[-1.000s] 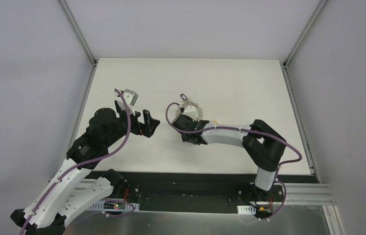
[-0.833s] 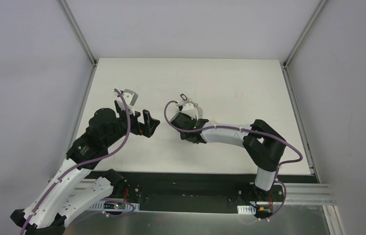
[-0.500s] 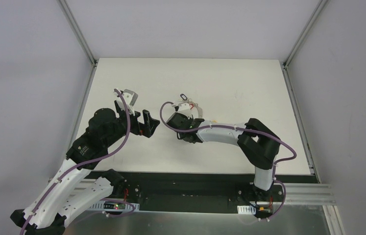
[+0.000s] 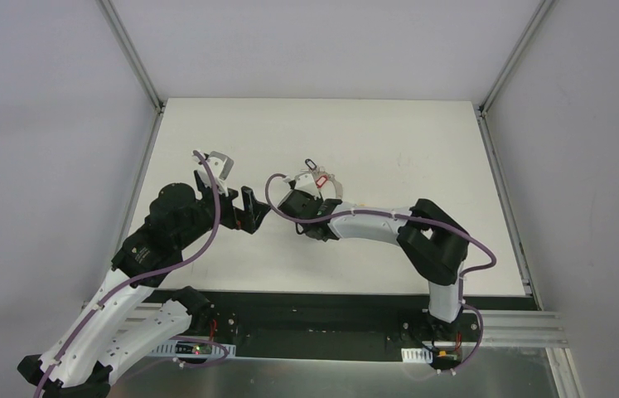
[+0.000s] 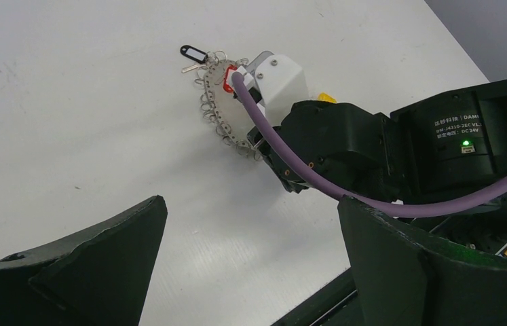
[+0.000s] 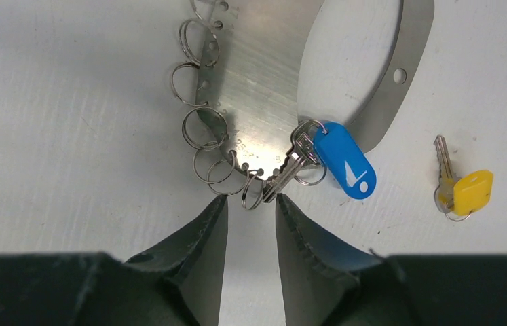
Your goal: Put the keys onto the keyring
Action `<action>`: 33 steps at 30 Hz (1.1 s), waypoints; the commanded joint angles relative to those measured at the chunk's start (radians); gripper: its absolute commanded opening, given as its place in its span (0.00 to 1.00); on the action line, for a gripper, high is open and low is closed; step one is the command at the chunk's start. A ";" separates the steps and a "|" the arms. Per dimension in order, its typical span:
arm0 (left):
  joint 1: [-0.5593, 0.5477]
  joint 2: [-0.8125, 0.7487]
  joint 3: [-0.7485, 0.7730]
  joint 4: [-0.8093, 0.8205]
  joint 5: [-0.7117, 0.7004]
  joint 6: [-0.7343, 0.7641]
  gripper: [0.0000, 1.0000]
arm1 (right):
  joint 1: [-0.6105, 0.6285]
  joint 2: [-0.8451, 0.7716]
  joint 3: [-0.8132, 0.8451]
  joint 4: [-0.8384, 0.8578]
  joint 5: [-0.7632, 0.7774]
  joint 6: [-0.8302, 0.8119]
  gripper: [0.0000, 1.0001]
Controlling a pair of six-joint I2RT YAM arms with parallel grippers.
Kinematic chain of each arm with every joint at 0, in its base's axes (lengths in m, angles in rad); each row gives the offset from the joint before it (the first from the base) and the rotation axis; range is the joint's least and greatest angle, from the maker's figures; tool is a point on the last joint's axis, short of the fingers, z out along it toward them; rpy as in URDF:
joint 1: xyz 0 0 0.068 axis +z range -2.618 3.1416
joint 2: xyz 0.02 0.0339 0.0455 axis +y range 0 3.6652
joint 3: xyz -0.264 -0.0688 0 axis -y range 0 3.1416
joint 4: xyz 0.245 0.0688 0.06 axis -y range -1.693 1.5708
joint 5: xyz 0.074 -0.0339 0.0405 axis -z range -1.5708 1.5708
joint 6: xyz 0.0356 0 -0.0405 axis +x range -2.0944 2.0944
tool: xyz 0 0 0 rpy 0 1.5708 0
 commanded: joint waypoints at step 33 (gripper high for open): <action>0.013 -0.003 -0.005 0.001 0.015 -0.001 0.99 | 0.013 0.029 0.059 -0.020 0.063 -0.078 0.00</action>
